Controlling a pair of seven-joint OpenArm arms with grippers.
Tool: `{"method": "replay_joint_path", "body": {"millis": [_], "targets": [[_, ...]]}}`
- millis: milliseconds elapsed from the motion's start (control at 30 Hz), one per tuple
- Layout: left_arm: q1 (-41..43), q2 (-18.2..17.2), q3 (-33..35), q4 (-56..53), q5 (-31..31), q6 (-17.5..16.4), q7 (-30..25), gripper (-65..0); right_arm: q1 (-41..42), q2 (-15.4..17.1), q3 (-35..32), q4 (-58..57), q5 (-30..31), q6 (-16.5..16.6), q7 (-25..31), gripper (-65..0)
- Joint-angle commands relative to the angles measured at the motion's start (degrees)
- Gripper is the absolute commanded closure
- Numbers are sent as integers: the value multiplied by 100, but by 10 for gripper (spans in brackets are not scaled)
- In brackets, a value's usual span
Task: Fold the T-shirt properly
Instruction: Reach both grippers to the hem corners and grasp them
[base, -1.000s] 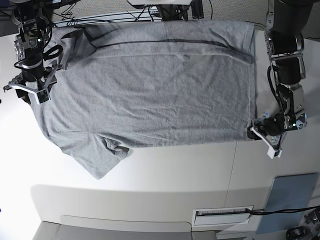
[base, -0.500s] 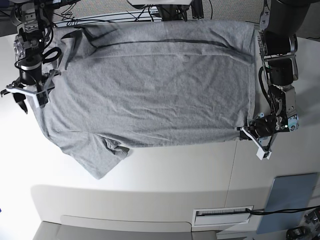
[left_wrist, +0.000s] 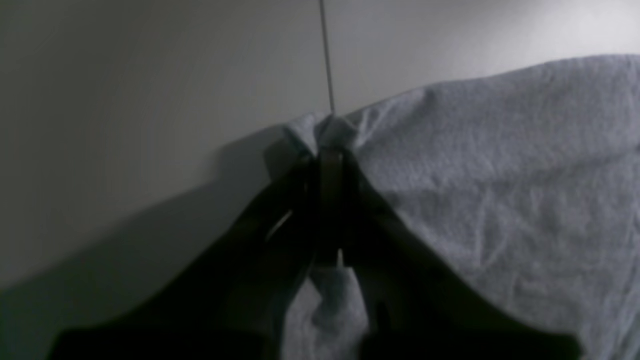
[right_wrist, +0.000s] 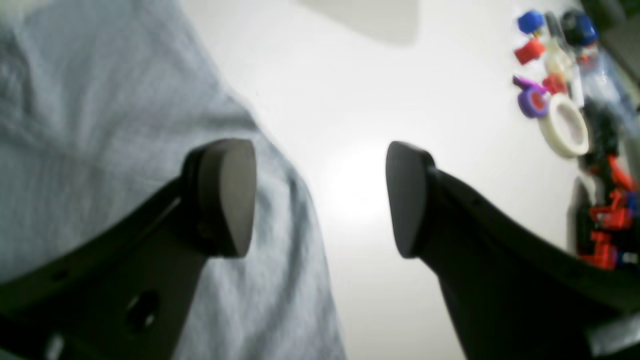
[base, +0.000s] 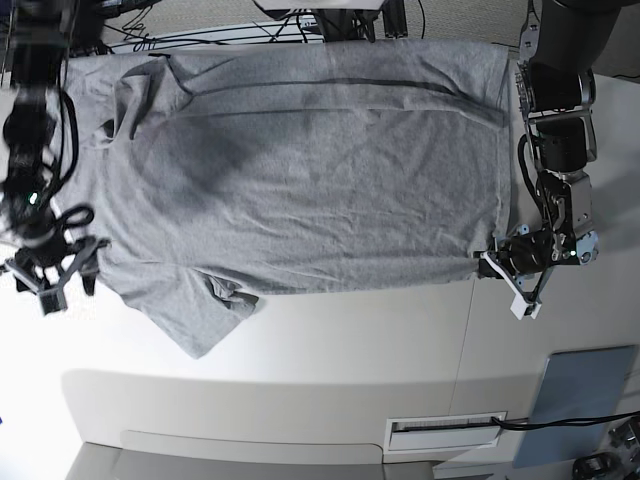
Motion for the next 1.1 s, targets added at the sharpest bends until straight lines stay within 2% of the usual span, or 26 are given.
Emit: {"method": "replay_joint_path", "body": {"millis": [0,133,233,333,433,667,833,900,967,1067], "targets": [[-85,-52,7,44,85,-4,118,0,400,129,-76,-203,101,26,22,-395],[-85,-52,7,44,90,-2,120,0,1657,81,-903,-1567,299,186,-284,-395],[-85,-52,4,44,160,-2,118,0,2553,-107,-1565,-2660,304,326,-411,-394],[-85,-55,4,44,223,-2,125,0,3287,-358,-2105,-3755,304,459,-391,-395],[-85,-55,4,44,302,0,133,0,3801,-595,-2450,-4833,284,525,-116,-394],[-85,-59,4,44,299,0,133,0,4275,-885,-2675,-6693,238,667,909,-394],[-85,-52,4,44,299,0,116,0,4207,-942,-2675,-7051,92,826,802,-392],[-85,-55,4,44,299,0,118,0,4131,-951,-2675,-7049,94,970,621,-368],[-85,-55,4,44,299,0,131,0,4050,-951,-2675,-7049,94,1119,461,-309],[-85,-57,4,44,299,0,133,0,3943,-946,-2675,-7049,85,1137,319,-164]]}}
